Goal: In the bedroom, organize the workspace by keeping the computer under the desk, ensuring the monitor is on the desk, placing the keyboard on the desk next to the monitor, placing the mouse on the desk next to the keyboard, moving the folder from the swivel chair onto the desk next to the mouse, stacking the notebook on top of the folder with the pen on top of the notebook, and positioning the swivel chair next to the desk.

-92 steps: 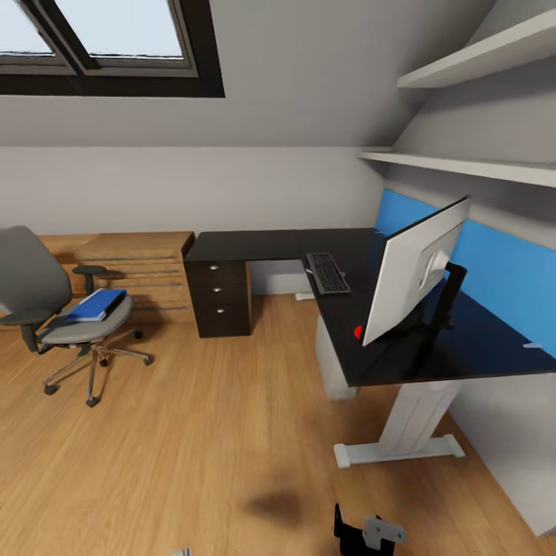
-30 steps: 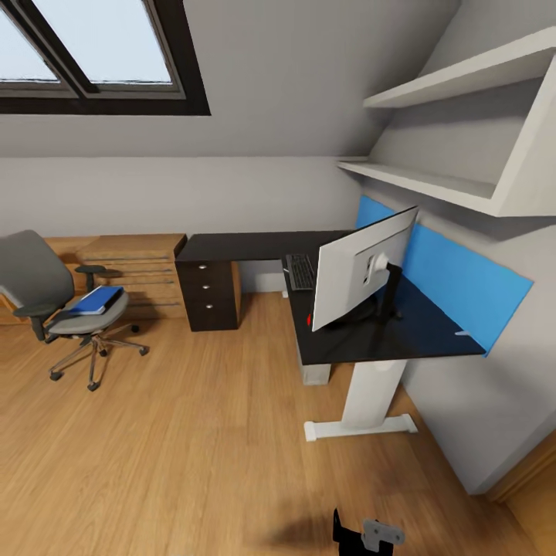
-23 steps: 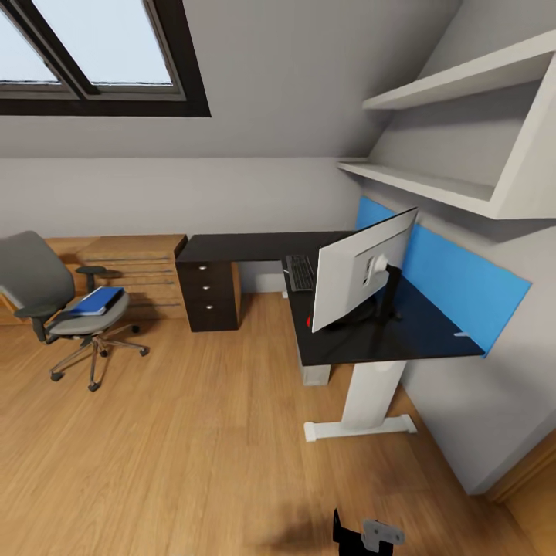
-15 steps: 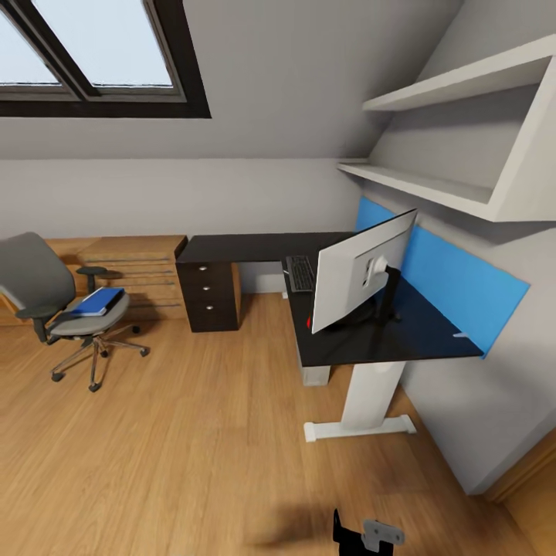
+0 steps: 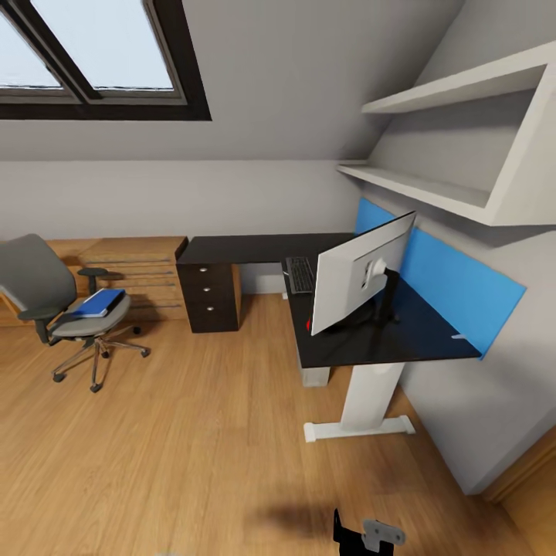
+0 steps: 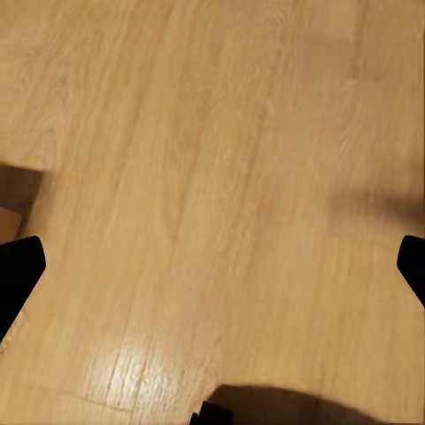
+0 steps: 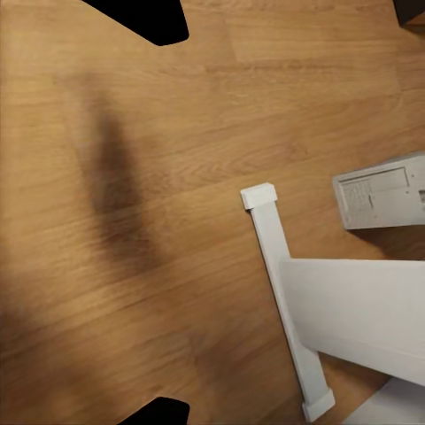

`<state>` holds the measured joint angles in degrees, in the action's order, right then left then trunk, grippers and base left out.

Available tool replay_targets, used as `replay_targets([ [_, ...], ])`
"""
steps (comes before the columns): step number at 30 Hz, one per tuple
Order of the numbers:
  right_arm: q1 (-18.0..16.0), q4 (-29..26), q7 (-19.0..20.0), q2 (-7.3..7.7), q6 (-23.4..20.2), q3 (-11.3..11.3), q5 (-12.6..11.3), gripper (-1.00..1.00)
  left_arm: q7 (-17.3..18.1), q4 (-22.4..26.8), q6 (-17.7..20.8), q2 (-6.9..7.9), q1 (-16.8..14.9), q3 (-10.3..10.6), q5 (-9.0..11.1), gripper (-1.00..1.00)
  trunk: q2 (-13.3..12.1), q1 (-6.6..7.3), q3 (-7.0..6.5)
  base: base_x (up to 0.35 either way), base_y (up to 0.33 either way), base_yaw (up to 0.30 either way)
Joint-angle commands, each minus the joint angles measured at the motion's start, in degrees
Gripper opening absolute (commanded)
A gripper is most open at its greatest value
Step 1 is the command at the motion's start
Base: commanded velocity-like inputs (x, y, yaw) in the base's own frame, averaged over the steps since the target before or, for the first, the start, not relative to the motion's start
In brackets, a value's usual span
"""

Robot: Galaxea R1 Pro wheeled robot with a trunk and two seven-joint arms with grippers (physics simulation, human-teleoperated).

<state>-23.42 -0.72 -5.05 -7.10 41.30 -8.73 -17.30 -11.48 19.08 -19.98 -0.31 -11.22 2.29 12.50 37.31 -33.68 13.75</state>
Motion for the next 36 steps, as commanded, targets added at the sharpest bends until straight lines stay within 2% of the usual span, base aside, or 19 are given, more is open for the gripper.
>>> replay_targets([
  [1, -0.04, 0.05, -0.49, -0.02, 0.1, -0.5, -0.09, 1.0, -0.24, -0.02, -3.07, 0.09, -0.03, 0.22, 0.42, 1.0, -0.35, 0.21, -0.1, 0.0, 0.0, 0.0],
  [2, -0.04, 0.05, -0.49, -0.02, 0.1, -0.5, -0.09, 1.0, -0.25, -0.01, -4.62, 0.11, -0.03, 0.21, 0.43, 1.0, -0.75, 0.43, -0.28, 0.0, 0.0, 0.0],
  [4, -0.04, 0.06, -0.49, -0.02, 0.1, -0.5, -0.1, 1.0, -0.28, 0.09, -11.59, 0.18, 0.0, 0.2, 0.46, 1.0, -1.55, 0.87, -0.64, 0.0, 0.0, 0.0],
  [5, -0.04, 0.05, -0.49, -0.02, 0.1, -0.5, -0.1, 1.0, -0.28, 0.12, -13.41, 0.19, 0.01, 0.21, 0.47, 1.0, -1.95, 1.09, -0.82, 0.0, 0.0, 0.0],
  [6, -0.04, 0.04, -0.49, -0.02, 0.1, -0.5, -0.1, 1.0, -0.29, 0.2, -16.92, 0.18, 0.02, 0.23, 0.47, 1.0, -2.36, 1.31, -1.0, 0.0, 0.0, 0.0],
  [8, -0.04, 0.06, -0.49, -0.02, 0.1, -0.5, -0.1, 1.0, -0.29, 0.32, -20.42, 0.15, 0.03, 0.24, 0.48, 1.0, -3.16, 1.75, -1.36, 0.0, 0.0, 0.0],
  [9, -0.04, 0.06, -0.49, -0.02, 0.1, -0.5, -0.08, 1.0, -0.29, 0.39, -23.42, 0.11, 0.04, 0.24, 0.49, 1.0, -3.56, 1.97, -1.54, 0.0, 0.0, 0.0],
  [12, -0.04, 0.03, -0.49, -0.02, 0.1, -0.5, -0.09, 1.0, -0.29, 0.44, -28.33, 0.07, 0.09, 0.23, 0.48, 1.0, -4.76, 2.63, -2.08, 0.0, 0.0, 0.0],
  [15, -0.04, 0.03, -0.49, -0.02, 0.1, -0.5, -0.08, 1.0, -0.35, 0.29, -29.59, 0.04, 0.13, 0.2, 0.5, 1.0, -5.96, 3.29, -2.62, 0.0, 0.0, 0.0],
  [21, -0.04, 0.01, -0.49, -0.02, 0.16, -0.5, -0.02, 1.0, -0.46, -0.06, -26.81, 0.03, 0.14, 0.02, 0.51, 1.0, -8.37, 4.6, -3.69, 0.0, 0.0, 0.0],
  [36, -0.04, -0.01, -0.5, 0.0, 0.24, -0.5, -0.01, 1.0, -0.56, -0.51, -25.32, 0.01, 0.14, 0.04, 0.57, 1.0, -14.39, 7.9, -6.39, 0.0, 0.0, 0.0],
])
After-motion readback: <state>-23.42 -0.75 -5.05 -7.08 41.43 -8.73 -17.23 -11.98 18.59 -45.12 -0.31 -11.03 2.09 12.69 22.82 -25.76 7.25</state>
